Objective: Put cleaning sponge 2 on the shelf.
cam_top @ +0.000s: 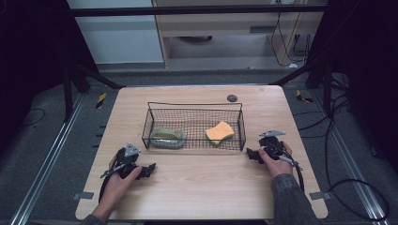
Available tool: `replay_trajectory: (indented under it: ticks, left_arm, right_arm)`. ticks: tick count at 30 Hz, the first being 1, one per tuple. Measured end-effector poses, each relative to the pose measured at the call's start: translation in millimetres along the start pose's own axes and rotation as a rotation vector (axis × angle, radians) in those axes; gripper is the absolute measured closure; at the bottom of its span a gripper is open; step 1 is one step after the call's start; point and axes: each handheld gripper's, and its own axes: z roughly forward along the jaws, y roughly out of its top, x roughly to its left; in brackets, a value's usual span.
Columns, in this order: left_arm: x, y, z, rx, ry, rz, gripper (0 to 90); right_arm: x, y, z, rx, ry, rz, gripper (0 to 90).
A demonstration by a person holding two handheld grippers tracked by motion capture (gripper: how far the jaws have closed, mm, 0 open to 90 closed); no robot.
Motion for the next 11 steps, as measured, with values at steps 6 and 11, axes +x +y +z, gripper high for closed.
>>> replay_trajectory:
  ticks: [6,11]
  left_arm:
    - [0.0,0.0,0.0,0.000,0.000,0.000,0.0]
    - [0.0,0.0,0.0,0.000,0.000,0.000,0.0]
  right_arm:
    - [-2.0,-4.8,2.4,-0.041,-0.015,0.021,3.0]
    - [-2.0,-5.5,2.3,-0.035,-0.029,0.032,1.4]
